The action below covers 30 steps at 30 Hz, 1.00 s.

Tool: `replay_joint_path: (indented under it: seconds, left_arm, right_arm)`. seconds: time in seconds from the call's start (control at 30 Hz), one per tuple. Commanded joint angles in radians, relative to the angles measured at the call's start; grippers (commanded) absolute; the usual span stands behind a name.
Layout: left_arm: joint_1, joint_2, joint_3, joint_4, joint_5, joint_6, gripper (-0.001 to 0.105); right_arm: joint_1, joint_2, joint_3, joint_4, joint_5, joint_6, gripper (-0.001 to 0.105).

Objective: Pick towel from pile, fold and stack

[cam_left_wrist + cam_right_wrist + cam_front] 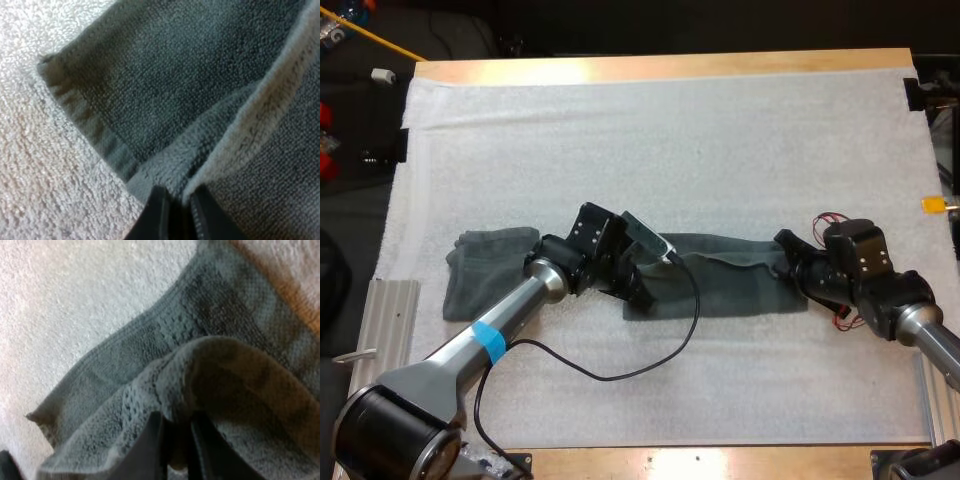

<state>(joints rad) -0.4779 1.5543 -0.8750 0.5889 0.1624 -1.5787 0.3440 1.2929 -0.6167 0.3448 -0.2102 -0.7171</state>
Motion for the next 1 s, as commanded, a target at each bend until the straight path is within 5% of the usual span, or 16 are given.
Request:
replay_joint_path:
  seconds: [0.0,0.1,0.2,0.3,0.4,0.63,0.97]
  left_arm:
    - [-0.001,-0.005,-0.004,-0.015,-0.016,-0.001,0.0]
    - [-0.001,-0.005,-0.004,-0.019,-0.016,-0.001,0.003]
    - [-0.001,-0.005,-0.004,-0.019,-0.016,-0.01,0.021]
    - [-0.001,-0.005,-0.004,-0.019,-0.016,-0.012,0.046]
    - [-0.001,-0.013,-0.01,-0.019,0.001,-0.002,0.052]
    - [-0.001,-0.146,-0.037,0.004,0.001,0.013,0.043]
    - [-0.001,-0.48,-0.037,0.204,0.01,-0.037,0.058]
  right_arm:
    - [-0.004,-0.001,-0.006,-0.005,0.011,-0.005,0.0]
    - [-0.004,-0.001,-0.006,-0.011,0.012,-0.005,0.0]
    - [-0.004,-0.001,-0.006,-0.018,0.012,-0.005,0.012]
    - [-0.004,-0.001,-0.006,-0.055,0.012,-0.005,0.044]
    - [-0.004,-0.001,-0.006,-0.144,0.012,-0.023,0.072]
    - [-0.004,-0.044,-0.01,-0.228,-0.096,-0.224,0.072]
    - [-0.004,-0.27,-0.012,0.093,-0.07,-0.466,0.072]
